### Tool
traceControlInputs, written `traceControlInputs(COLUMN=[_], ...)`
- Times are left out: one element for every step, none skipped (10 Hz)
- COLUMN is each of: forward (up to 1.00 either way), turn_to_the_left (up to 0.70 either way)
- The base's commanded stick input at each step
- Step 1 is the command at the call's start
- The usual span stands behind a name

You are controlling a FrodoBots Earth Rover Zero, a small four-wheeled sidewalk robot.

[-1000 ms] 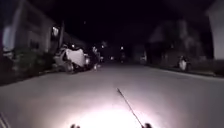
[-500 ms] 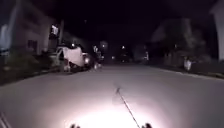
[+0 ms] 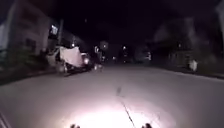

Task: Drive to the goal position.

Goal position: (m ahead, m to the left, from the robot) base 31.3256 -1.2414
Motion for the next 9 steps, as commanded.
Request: traceControlInputs(forward=[0.85, 0.85, 0.85, 0.85, 0.85, 0.85, 0.85, 0.85, 0.85], turn_to_the_left=[0.0, 0.0, 0.0, 0.0, 0.0, 0.0, 0.0, 0.0, 0.0])
